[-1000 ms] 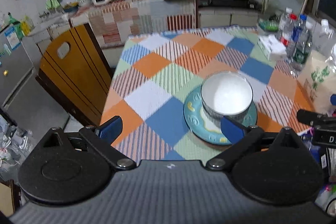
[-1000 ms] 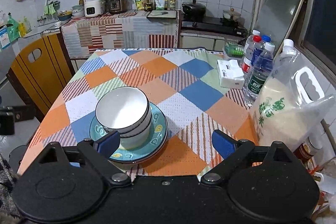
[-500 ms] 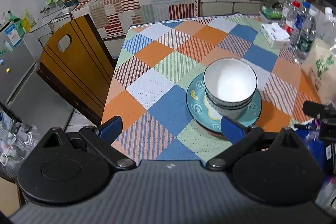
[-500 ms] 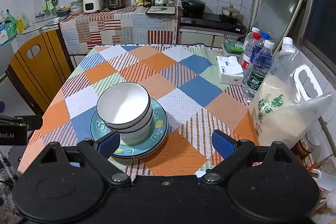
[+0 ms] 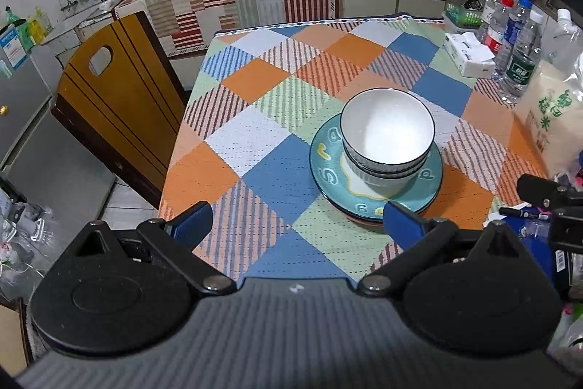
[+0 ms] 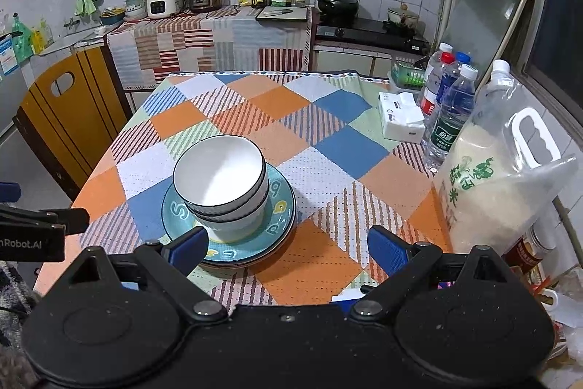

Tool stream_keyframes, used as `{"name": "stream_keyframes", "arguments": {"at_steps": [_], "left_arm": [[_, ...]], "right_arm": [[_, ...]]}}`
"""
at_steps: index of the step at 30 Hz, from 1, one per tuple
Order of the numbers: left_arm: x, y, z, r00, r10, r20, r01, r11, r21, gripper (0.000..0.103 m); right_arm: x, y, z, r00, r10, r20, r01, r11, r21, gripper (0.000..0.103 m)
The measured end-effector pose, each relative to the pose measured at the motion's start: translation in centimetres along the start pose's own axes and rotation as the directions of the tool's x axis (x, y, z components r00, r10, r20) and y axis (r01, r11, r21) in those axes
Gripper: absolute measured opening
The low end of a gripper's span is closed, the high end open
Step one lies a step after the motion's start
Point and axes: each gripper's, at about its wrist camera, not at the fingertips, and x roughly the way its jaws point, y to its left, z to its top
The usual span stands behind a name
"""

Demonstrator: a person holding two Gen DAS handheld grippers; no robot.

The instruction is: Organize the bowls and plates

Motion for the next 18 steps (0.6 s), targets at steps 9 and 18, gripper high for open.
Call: {"name": "stream_keyframes", "arguments": {"at_steps": [9,18], "left_arm": [[-0.36,-0.28,-0.07,1.0,0.001,0.025,-0.001,1.0,0.004,0.101],[-0.22,0.11,-0.17,0.999,-0.019,0.031,0.019,1.0,-0.014,0.101]], "right_arm": [[0.16,-0.29,-0.22,1.0,-0.011,-0.006,0.011,1.0,-0.004,0.096],[0.38,-0.42,-0.36,1.0,-0.014,-0.016,0.014,1.0,0.0,0.096]]}}
